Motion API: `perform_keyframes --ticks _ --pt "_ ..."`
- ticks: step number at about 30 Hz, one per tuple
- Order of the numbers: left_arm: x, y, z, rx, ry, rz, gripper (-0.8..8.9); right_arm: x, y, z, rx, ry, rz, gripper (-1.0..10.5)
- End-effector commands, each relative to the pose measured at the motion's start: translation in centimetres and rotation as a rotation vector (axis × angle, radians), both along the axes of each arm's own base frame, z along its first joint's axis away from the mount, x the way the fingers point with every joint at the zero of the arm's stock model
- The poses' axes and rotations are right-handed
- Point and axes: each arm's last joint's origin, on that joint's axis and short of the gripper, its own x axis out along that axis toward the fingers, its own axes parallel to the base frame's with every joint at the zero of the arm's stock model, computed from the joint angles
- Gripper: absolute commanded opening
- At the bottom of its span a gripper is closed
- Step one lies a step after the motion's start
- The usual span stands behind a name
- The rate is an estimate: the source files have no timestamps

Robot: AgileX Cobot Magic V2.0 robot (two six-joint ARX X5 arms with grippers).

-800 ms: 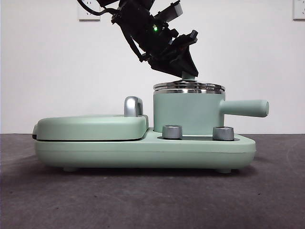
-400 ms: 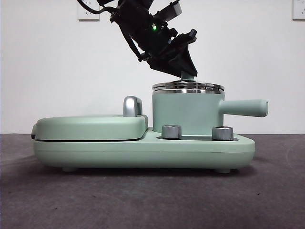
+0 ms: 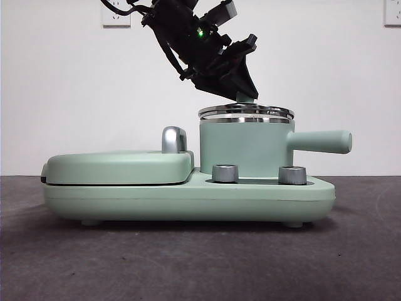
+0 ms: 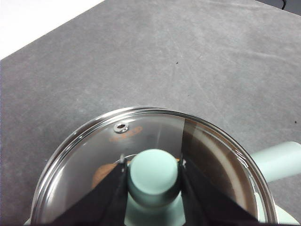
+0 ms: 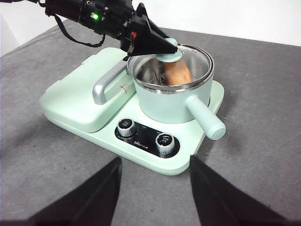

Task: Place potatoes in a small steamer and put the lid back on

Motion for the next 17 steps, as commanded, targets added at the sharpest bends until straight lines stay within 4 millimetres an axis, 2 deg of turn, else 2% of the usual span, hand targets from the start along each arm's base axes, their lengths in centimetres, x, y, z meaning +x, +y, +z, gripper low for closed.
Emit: perform_keyframes --ticks 1,17 --pt "-0.16 -0.25 1.09 -0.038 -0.033 -0.011 0.09 -0.05 0.02 0.29 0.012 -0.008 0.005 2.2" --pt "0.09 -0.37 1.81 -0.062 -0.119 -0.010 0.09 -0.05 0.02 0.29 0.012 -0.008 0.005 2.2"
